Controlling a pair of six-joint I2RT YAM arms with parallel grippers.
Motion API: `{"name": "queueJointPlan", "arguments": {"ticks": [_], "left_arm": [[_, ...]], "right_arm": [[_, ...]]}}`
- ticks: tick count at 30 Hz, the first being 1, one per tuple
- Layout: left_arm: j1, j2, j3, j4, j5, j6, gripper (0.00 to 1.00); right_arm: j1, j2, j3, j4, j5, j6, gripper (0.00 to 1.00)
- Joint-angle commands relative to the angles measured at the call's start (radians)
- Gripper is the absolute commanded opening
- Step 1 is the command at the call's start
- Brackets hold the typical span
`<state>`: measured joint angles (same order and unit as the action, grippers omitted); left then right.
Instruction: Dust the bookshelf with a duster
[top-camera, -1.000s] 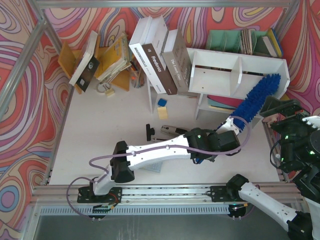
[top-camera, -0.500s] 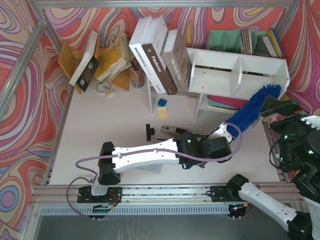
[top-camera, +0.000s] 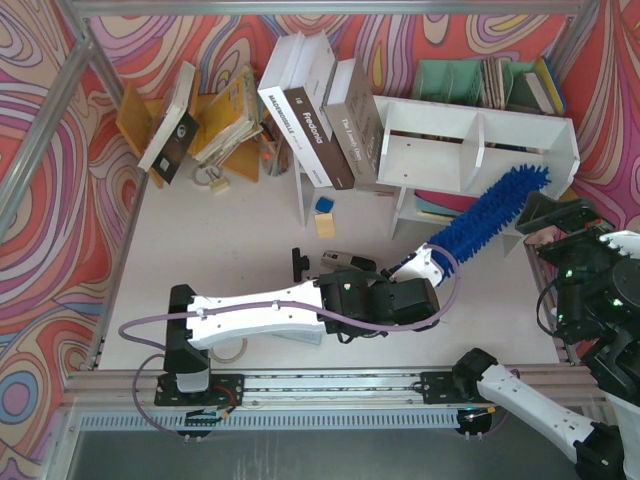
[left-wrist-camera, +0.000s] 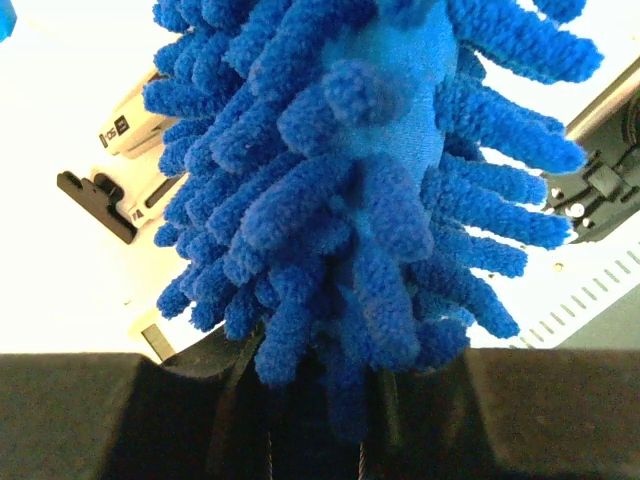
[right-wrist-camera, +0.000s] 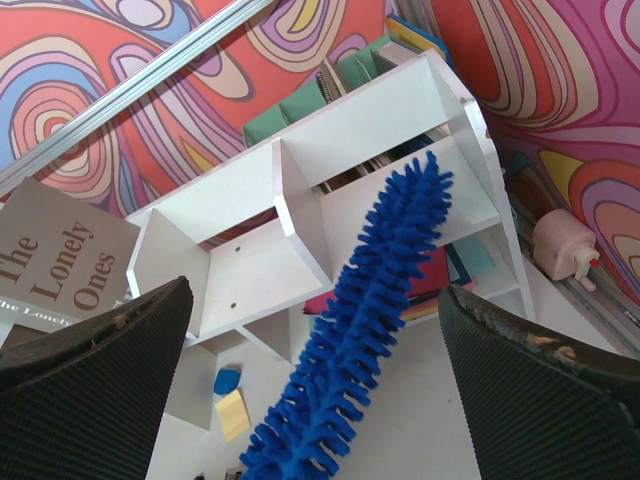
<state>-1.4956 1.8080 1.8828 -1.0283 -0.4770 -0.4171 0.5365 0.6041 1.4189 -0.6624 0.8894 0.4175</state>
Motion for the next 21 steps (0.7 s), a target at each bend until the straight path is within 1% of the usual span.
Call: {"name": "queueJointPlan", "arguments": {"ticks": [1, 9, 14, 17, 21], "left_arm": [[0.023, 0.004, 0.013, 0.064, -0.069, -0.022, 0.0], [0.041, 0.13, 0.135, 0.067, 0.003, 0.02, 0.0], [0.041, 0.167, 0.181, 0.067, 0.06, 0.029, 0.0], [0.04, 0.165, 0.197, 0.072, 0.051, 0.035, 0.0], [0.044, 0.159, 0.24, 0.071, -0.009, 0.053, 0.0]], "right_arm": [[0.0, 0.01, 0.004, 0.019, -0.003, 0.015, 0.99], [0.0, 0.009, 0.021, 0.007, 0.001, 0.014, 0.99], [0.0, 0.008, 0.019, 0.006, 0.009, 0.011, 0.99], [0.0, 0.01, 0.018, 0.012, 0.01, 0.007, 0.99], [0.0, 0.015, 0.017, 0.018, 0.007, 0.003, 0.99]]}}
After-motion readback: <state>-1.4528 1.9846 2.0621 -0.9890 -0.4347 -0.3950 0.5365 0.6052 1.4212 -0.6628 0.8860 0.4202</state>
